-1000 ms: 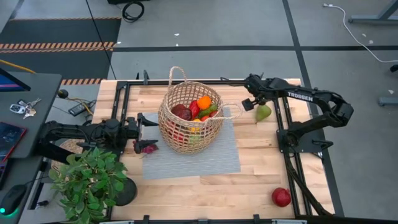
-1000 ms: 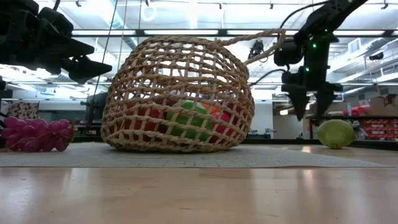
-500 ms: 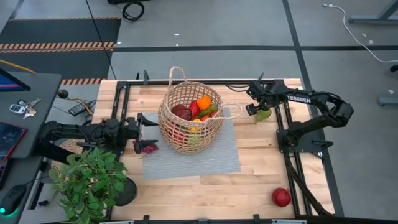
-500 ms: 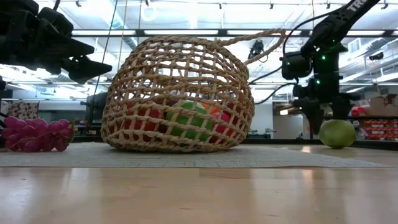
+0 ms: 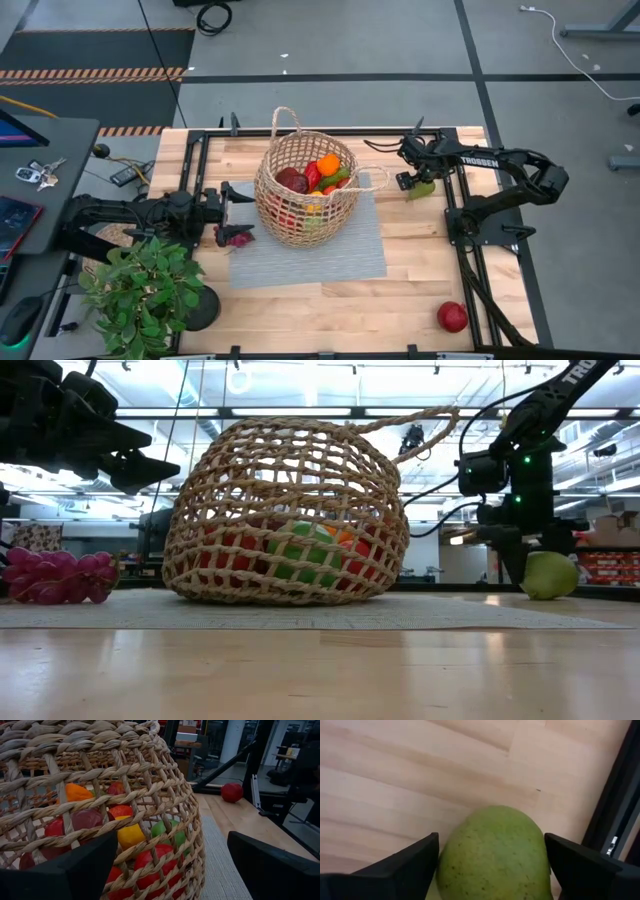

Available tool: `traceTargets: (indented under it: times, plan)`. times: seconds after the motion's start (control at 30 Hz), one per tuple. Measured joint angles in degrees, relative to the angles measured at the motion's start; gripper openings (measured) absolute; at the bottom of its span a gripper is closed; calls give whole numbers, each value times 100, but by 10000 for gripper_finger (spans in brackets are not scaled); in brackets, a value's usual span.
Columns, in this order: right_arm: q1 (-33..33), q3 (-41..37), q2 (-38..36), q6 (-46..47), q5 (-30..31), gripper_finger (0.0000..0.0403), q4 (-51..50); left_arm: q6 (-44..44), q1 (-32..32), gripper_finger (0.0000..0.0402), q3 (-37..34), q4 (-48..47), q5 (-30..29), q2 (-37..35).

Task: Build produce basket
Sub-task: Put the green pear into the brown basket

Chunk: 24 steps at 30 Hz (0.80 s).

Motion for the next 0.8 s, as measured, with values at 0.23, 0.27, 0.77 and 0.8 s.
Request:
traceTargets:
  times: [0.23,0.27,0.77,0.8]
  plan:
    - [0,0,0,-2,0,321,107,0,1,386,0,-1,-2,0]
    - [0,0,0,-2,0,316,111,0,0,386,0,1,0,0]
    - [4,649,-129,-601,84,308,251,-2,-2,386,0,-1,-1,0]
    - [4,750,-181,-644,106,308,244,0,-1,386,0,2,-1,0]
